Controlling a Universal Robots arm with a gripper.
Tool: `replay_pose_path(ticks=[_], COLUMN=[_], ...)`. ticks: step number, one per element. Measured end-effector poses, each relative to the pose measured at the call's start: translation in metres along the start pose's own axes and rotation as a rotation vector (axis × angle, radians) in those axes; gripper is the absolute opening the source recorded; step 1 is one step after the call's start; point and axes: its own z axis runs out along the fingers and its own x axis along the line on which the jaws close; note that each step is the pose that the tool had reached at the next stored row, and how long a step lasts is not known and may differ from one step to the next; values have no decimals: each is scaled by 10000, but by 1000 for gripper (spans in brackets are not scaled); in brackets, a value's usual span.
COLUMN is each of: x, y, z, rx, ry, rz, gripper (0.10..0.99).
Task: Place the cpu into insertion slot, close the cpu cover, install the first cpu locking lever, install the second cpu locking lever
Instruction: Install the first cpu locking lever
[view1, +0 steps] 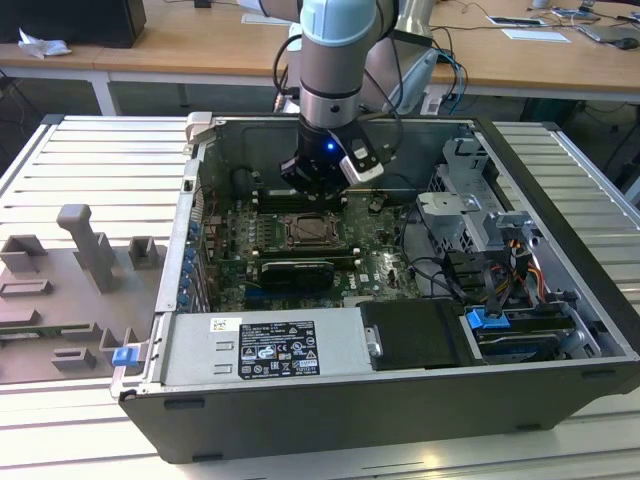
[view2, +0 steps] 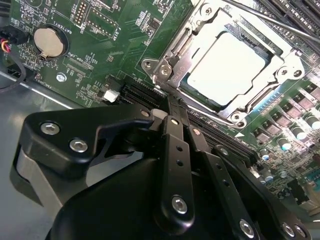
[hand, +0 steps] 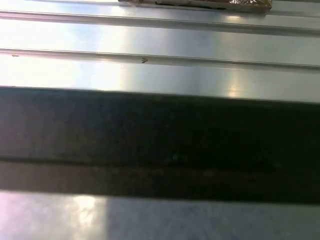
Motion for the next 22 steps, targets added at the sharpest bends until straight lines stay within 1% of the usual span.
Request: replay_pose_path(ticks=[6, 9, 14, 17, 19, 21, 22], x=[1, 1, 2, 1, 0, 0, -1], y=[-2, -3, -5, -5, -2, 0, 4], z=[9, 15, 42, 42, 28, -15, -50], rx=[77, 96, 107, 104, 96, 104, 103], ry=[7, 8, 10, 8, 2, 7, 6], rz=[0, -1, 0, 0, -1, 0, 0], gripper=[106, 106, 106, 106, 106, 106, 106])
